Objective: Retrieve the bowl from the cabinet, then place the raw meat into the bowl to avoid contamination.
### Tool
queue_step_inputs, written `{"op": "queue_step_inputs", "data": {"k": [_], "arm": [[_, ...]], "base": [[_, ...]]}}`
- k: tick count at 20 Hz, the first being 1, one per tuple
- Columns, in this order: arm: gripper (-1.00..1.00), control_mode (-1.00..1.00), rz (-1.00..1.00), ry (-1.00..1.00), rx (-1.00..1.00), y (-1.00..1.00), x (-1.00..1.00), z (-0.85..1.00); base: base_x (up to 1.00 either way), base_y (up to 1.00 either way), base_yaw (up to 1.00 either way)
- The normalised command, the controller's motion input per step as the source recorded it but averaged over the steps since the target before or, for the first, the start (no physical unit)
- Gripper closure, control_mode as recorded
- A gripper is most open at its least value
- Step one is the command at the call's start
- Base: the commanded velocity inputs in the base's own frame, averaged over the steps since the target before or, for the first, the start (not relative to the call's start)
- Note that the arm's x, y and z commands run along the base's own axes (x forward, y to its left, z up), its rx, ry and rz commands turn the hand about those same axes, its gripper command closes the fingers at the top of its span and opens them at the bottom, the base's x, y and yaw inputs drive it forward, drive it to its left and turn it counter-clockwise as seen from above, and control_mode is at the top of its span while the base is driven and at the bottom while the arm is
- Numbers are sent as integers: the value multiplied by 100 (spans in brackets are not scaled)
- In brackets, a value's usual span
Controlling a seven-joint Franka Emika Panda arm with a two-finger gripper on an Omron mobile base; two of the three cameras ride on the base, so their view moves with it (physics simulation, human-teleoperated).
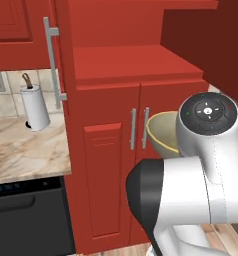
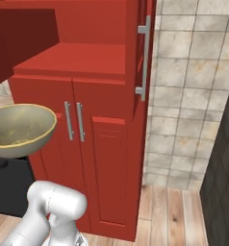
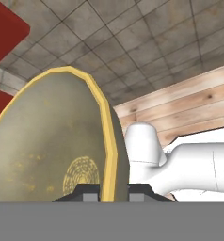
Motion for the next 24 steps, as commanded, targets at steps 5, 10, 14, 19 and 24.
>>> {"op": "queue_step_inputs", "data": {"k": [5,10,14,19,24], "arm": [[100,100,0,0,0,0,0,0],[100,100,0,0,0,0,0,0],[100,100,0,0,0,0,0,0],[100,100,0,0,0,0,0,0],[100,100,0,0,0,0,0,0]], "base": [[-23,51,-4],[-23,60,-3],[-28,58,-1],[-21,60,-2],[-14,63,-3]]}}
